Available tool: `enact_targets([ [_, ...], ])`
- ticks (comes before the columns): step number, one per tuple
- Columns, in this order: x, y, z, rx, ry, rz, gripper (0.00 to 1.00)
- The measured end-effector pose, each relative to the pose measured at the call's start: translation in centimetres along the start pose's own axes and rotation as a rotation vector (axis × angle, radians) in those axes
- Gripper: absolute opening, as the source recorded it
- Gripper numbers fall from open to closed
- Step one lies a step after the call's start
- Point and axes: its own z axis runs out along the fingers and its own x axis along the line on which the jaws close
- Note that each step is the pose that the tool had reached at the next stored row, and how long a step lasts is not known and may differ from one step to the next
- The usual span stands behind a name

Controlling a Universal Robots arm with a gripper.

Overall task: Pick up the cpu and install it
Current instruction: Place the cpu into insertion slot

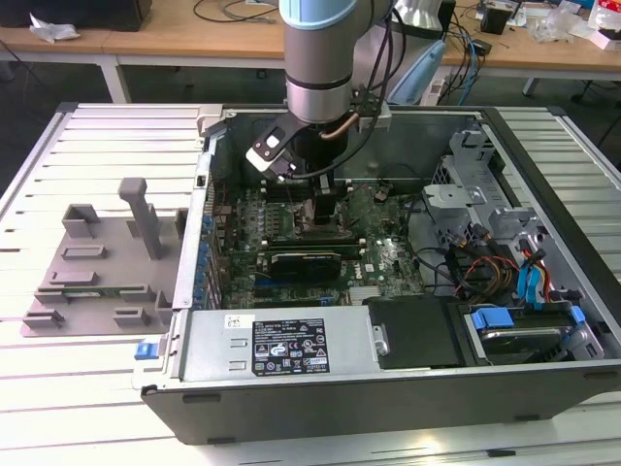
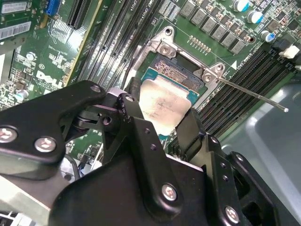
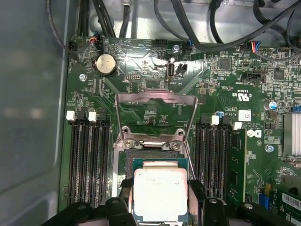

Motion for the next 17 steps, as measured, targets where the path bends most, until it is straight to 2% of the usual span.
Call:
enact_targets([
  [6, 0.01, -0.04, 0.55, 0.0011, 0.0000, 0.000, 0.55],
  [12, 0.03, -0.09, 1.29, 0.0068, 0.0003, 0.000, 0.55],
  [14, 0.40, -0.08, 1.35, 0.0075, 0.0004, 0.000, 0.55],
  [15, 0.60, -0.06, 1.88, 0.0504, -0.0011, -0.001, 0.55],
  [16, 0.59, 0.10, 2.04, 0.0607, -0.0008, -0.001, 0.55],
  [17, 0.59, 0.21, 2.10, 0.0624, -0.0008, -0.001, 0.55],
])
